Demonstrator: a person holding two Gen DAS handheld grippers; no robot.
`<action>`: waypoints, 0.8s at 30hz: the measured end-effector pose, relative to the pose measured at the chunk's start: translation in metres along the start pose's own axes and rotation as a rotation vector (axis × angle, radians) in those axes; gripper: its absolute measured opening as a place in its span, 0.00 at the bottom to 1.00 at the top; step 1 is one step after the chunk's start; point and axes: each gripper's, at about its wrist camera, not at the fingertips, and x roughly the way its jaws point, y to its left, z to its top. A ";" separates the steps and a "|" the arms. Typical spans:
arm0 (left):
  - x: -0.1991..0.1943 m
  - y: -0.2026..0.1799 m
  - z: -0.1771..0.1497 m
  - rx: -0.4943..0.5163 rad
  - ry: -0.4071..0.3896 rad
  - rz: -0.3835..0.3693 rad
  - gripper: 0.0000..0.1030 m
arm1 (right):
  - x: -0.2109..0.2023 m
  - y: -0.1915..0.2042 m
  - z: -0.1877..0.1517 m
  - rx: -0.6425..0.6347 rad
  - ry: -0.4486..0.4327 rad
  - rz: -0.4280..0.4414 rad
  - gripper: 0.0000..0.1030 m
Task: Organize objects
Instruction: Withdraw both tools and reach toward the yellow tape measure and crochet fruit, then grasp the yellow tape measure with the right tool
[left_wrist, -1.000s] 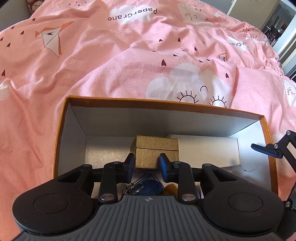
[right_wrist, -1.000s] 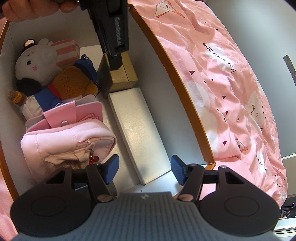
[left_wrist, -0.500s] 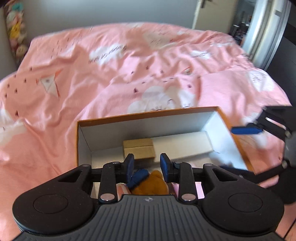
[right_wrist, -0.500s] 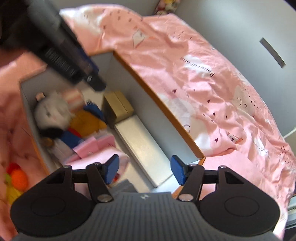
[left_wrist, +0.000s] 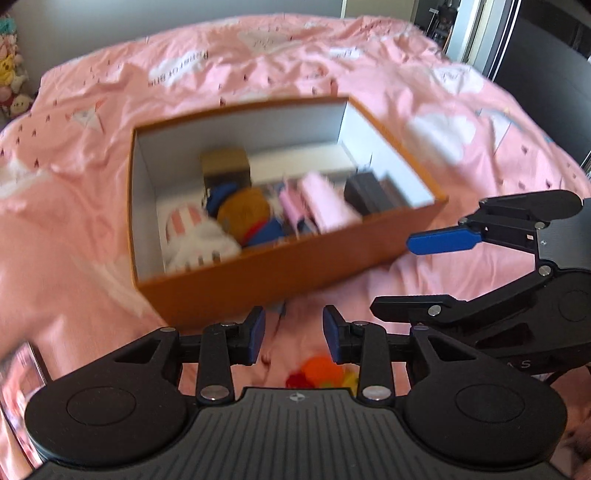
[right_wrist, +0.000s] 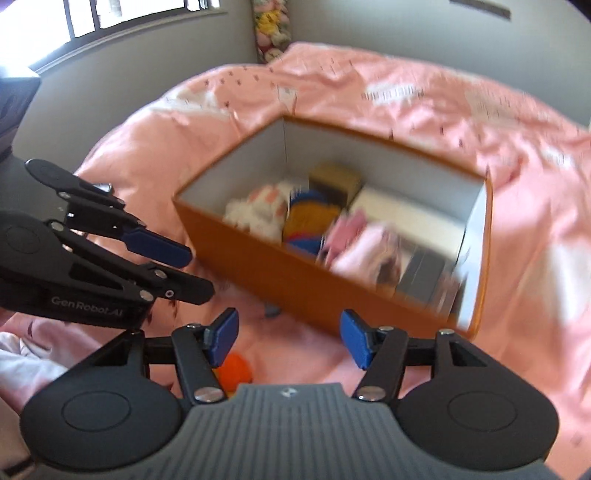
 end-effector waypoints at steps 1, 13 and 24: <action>0.003 -0.001 -0.007 0.002 0.021 0.004 0.38 | 0.005 0.000 -0.007 0.029 0.023 -0.011 0.59; 0.028 -0.007 -0.049 0.050 0.189 0.041 0.38 | 0.060 0.029 -0.048 0.065 0.242 0.020 0.54; 0.036 0.001 -0.052 0.027 0.221 0.034 0.40 | 0.096 0.041 -0.059 0.035 0.340 0.085 0.56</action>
